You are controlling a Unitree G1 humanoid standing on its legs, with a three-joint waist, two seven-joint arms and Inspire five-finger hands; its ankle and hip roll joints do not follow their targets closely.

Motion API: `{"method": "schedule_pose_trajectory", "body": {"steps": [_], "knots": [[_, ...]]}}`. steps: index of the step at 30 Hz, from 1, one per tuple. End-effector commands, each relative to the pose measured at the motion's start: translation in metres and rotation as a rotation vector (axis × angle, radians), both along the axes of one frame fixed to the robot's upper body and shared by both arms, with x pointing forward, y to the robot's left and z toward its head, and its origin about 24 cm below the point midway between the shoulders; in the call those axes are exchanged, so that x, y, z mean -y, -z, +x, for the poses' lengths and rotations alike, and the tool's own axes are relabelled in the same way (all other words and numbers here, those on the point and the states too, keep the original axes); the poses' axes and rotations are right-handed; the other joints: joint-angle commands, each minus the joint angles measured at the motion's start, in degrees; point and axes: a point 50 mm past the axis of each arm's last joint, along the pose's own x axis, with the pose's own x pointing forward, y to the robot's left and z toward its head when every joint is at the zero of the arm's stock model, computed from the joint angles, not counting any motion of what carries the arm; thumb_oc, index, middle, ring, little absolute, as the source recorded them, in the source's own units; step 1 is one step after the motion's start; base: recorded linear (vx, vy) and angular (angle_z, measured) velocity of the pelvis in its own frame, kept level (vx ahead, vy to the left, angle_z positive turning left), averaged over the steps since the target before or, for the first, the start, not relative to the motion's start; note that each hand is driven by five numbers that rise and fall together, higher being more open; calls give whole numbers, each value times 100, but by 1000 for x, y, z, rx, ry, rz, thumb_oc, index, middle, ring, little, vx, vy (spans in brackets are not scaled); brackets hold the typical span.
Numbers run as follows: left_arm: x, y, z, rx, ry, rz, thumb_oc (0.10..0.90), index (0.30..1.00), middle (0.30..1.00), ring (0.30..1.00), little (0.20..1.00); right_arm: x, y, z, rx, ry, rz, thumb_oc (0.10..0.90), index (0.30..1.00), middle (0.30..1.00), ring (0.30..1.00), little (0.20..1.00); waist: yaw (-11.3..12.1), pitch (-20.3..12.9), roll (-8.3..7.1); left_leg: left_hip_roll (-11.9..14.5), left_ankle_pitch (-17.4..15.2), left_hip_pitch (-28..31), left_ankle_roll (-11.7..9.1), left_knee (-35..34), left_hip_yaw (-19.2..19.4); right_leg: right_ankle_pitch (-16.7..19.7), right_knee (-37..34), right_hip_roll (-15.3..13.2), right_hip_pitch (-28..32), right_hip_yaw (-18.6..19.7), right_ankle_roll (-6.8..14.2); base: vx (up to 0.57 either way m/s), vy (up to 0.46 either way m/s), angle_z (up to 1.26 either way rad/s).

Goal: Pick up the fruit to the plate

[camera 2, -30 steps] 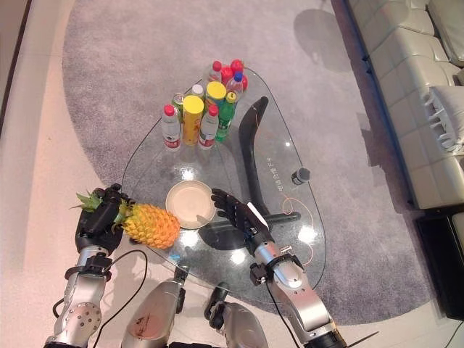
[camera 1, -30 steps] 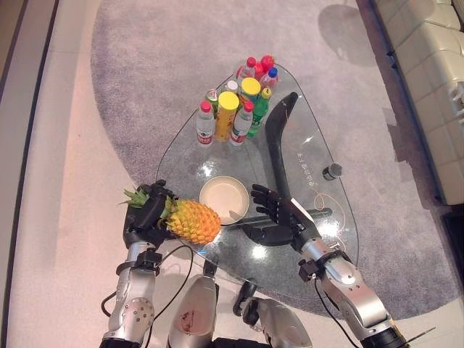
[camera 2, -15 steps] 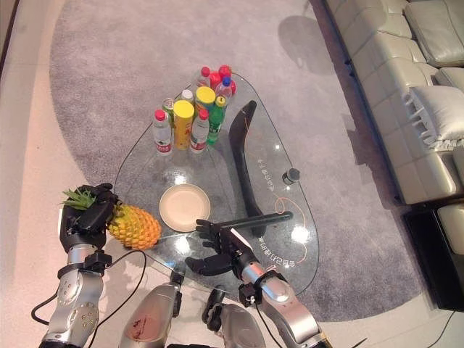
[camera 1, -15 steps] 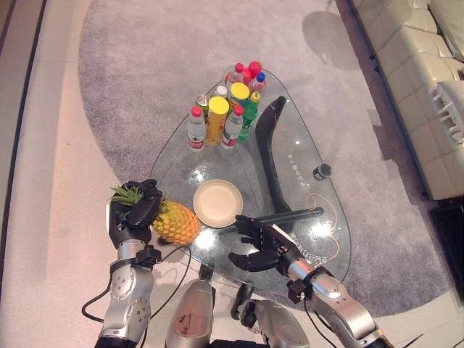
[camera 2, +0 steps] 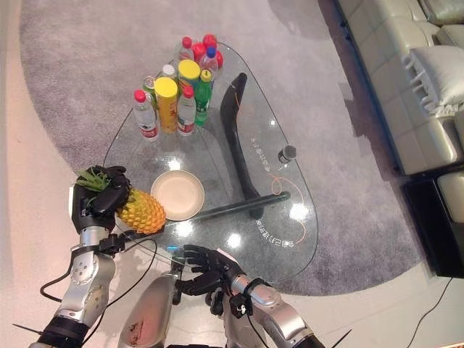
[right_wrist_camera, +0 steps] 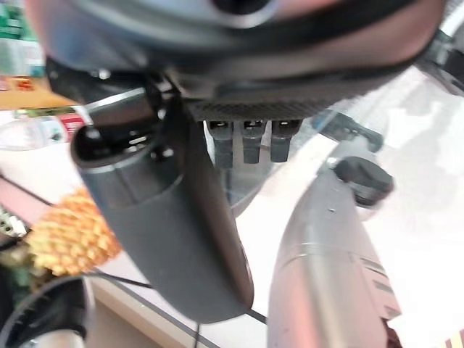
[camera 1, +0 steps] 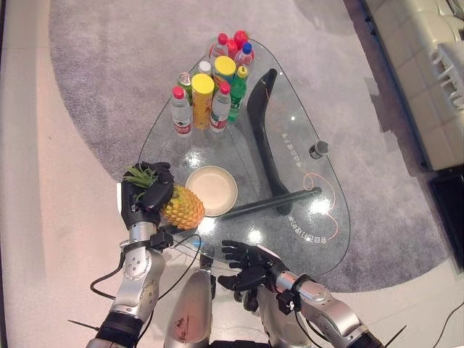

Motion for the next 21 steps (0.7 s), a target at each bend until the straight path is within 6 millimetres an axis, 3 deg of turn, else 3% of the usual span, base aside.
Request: {"method": "schedule_pose_trajectory", "body": {"steps": [1, 19, 21], "knots": [[21, -71, 4, 419, 54, 56, 100, 300, 300, 300, 200, -20, -28, 6, 91, -97, 124, 800, 900, 900, 900, 900, -48, 36, 5, 240, -306, -270, 25, 849, 134, 1245, -375, 104, -355, -173, 156, -54, 34, -15], [30, -115, 13, 676, -138, 346, 100, 300, 300, 300, 200, -20, -50, 30, 164, -126, 79, 800, 900, 900, 900, 900, -522, 36, -38, 256, -230, -1606, -8, 1028, 255, 1451, -385, 121, -1682, 185, 173, -46, 54, -10], [30, -115, 12, 689, -166, 358, 100, 300, 300, 300, 200, -20, -49, 30, 157, -127, 73, 800, 900, 900, 900, 900, -536, 36, -1, 281, -428, -1552, -40, 1095, 213, 1313, -311, 150, -1653, 231, 211, 49, 86, -7]]}}
